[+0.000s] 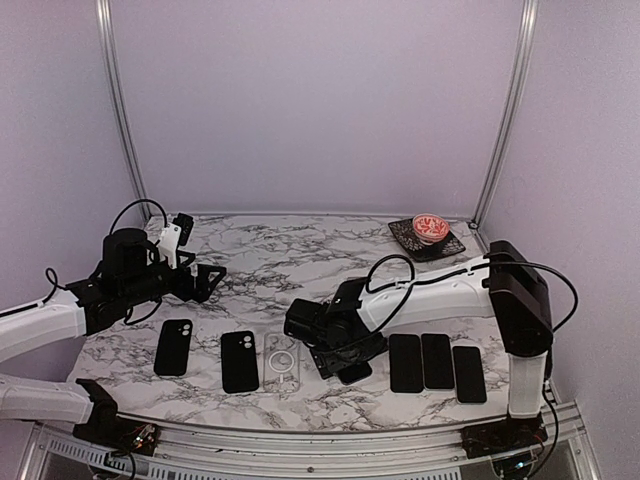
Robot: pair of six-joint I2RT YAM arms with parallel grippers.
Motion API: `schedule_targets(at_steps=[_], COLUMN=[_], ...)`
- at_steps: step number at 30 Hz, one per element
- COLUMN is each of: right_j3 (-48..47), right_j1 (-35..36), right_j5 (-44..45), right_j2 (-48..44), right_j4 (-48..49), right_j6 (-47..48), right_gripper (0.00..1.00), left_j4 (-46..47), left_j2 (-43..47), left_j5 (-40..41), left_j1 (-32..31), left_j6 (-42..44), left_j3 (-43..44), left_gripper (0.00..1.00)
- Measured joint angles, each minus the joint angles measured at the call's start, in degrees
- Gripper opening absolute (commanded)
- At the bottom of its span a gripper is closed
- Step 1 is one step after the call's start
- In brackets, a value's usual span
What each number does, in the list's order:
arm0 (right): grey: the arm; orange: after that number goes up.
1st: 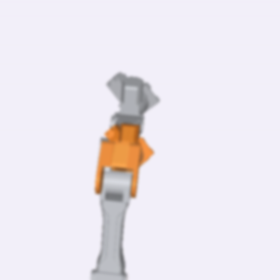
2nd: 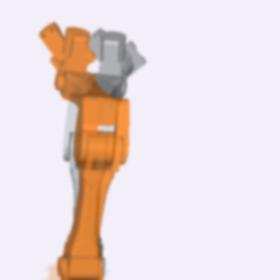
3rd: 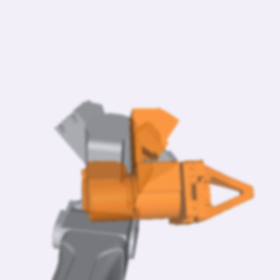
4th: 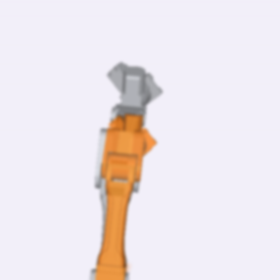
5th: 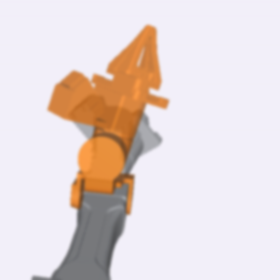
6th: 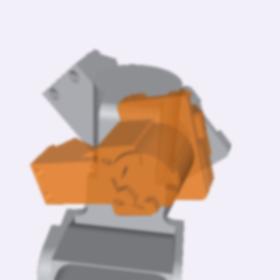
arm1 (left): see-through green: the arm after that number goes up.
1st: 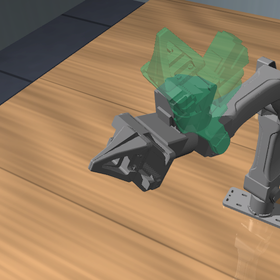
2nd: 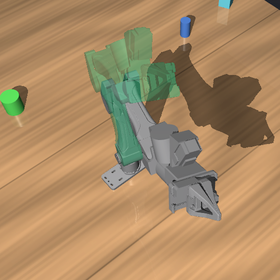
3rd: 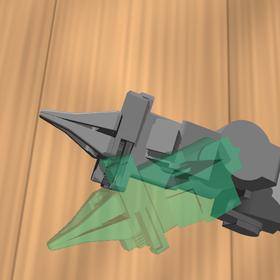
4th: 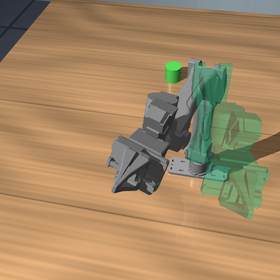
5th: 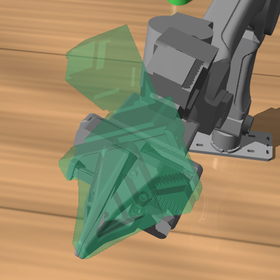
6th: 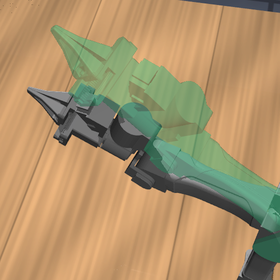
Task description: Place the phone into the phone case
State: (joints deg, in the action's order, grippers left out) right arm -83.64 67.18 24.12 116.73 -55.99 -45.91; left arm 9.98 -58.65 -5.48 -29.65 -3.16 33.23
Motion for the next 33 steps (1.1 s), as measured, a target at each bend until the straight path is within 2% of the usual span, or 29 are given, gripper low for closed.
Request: schedule_targets(at_steps=[4,10,14,20,25,33], right_j3=[4.26,9.53,7.39,1.66,-0.57,-4.63], right_j1=[-0.83,-7.21,-11.19,-10.84,-10.47,-8.61], right_j5=[-1.49,-11.74,-16.22,-20.06,-21.03,-20.17], right_j2=[-3.15,-8.07,-7.30,-0.94,0.28,2.62], right_j4=[1.07,7.74,10.10,7.96,4.83,-0.94], right_j6=[2.32,7.74,12.44,17.70,19.08,20.92], right_gripper=[0.99,0.99,0.99,0.99,0.98,0.89], left_j4=[0.00,0.00,0.00,0.00,0.00,0.00], left_j2=[-0.04,-0.24,-0.24,-0.24,-0.24,-0.24], left_j5=[0.00,0.00,0.00,0.00,0.00,0.00], left_j1=[-0.02,-0.04,-0.04,-0.04,-0.04,-0.04], left_j6=[0.00,0.00,0.00,0.02,0.04,0.22], left_j3=[0.00,0.00,0.00,0.00,0.00,0.00], left_gripper=[0.99,0.99,0.99,0.99,0.99,0.99])
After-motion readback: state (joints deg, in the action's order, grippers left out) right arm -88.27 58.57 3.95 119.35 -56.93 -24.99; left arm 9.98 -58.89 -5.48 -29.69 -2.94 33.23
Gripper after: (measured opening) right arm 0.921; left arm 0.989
